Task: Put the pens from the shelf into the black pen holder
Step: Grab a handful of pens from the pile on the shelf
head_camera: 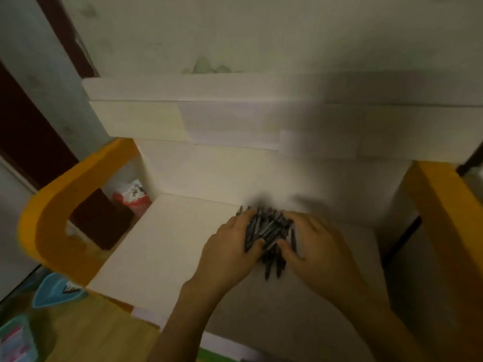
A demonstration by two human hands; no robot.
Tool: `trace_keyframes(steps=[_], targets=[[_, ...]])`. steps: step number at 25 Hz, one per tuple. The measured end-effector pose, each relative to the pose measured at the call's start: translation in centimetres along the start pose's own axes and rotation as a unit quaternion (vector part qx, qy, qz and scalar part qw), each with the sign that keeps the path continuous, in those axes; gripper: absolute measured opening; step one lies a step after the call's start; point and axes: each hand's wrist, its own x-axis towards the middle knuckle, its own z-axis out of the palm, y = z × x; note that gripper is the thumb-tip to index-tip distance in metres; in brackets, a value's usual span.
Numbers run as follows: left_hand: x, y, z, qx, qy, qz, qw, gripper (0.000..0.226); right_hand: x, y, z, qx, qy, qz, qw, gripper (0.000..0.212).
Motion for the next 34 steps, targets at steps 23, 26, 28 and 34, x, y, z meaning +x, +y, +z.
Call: trace_keyframes(steps=[23, 26, 28, 34], targets=[[10.0, -5.3, 10.5, -0.066, -0.111, -0.100, 0.987, 0.026, 5.8, 0.7, 3.1, -0.119, -0.024, 0.089, 0.989, 0.045], [10.2, -5.3, 9.9, -0.112, -0.109, -0.094, 0.983, 0.015, 6.3, 0.7, 3.1, -0.124, -0.035, 0.079, 0.989, 0.044], [10.5, -5.4, 9.5, -0.124, -0.109, -0.111, 0.980, 0.015, 6.6, 0.6, 3.1, -0.122, -0.044, 0.076, 0.989, 0.043], [11.2, -6.3, 8.1, -0.165, -0.141, -0.172, 0.961, 0.021, 7.1, -0.1, 2.6, -0.125, -0.022, 0.080, 0.989, 0.048]])
